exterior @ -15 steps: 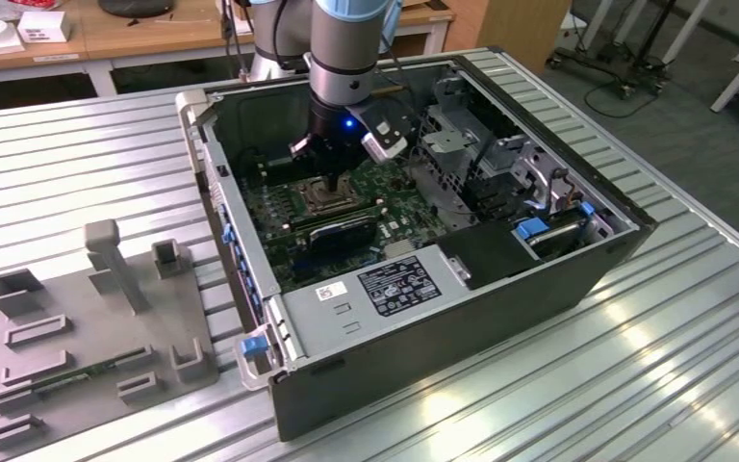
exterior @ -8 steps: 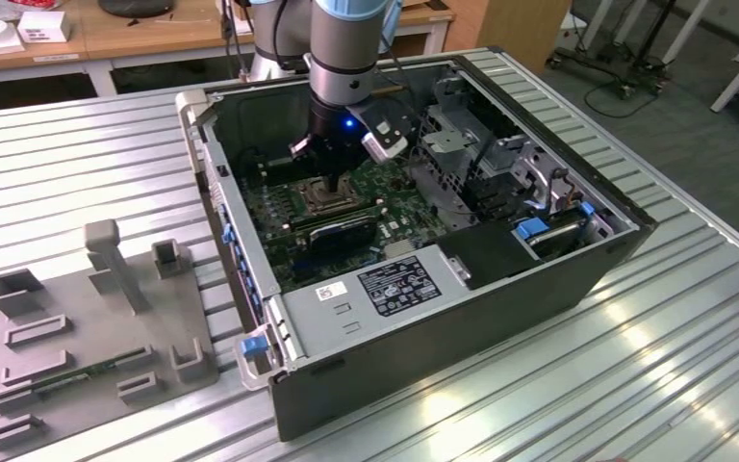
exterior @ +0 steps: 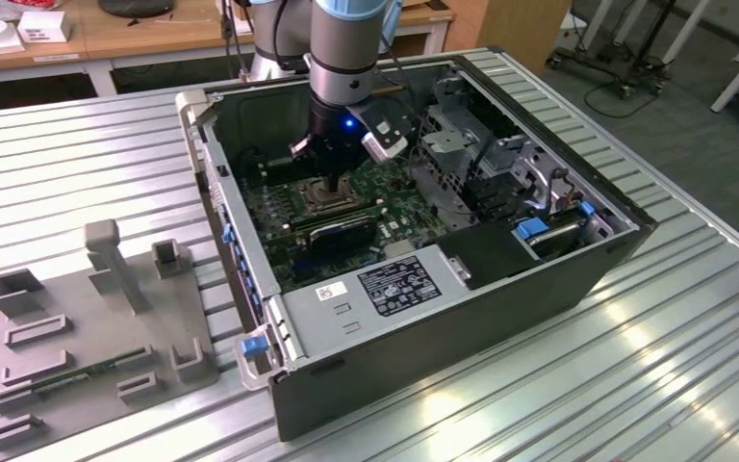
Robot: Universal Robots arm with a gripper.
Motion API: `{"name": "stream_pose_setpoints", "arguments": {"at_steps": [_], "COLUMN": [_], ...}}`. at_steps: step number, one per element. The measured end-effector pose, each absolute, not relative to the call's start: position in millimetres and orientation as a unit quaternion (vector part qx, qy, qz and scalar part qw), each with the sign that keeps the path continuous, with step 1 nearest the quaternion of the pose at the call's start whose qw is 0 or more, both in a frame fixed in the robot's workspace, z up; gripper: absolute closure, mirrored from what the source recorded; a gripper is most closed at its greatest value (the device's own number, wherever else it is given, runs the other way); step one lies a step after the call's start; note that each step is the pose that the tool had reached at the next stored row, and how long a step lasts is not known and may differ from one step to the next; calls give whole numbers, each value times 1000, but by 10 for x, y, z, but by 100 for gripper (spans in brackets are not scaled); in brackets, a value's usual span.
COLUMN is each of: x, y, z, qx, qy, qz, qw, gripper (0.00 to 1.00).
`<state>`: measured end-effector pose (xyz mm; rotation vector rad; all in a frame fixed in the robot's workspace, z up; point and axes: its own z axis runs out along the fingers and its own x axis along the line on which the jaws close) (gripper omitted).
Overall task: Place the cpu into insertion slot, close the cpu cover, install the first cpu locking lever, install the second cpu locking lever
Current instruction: 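Install the second cpu locking lever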
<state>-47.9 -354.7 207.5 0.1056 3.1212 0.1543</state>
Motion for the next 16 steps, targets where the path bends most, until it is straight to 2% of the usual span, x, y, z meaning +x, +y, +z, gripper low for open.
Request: {"name": "stream_pose_setpoints", "arguments": {"at_steps": [16], "x": [-479], "y": [-3547], "z": [2193], "qx": [34], "qy": [998], "qz": [49], "qw": [7], "gripper": [89]}}
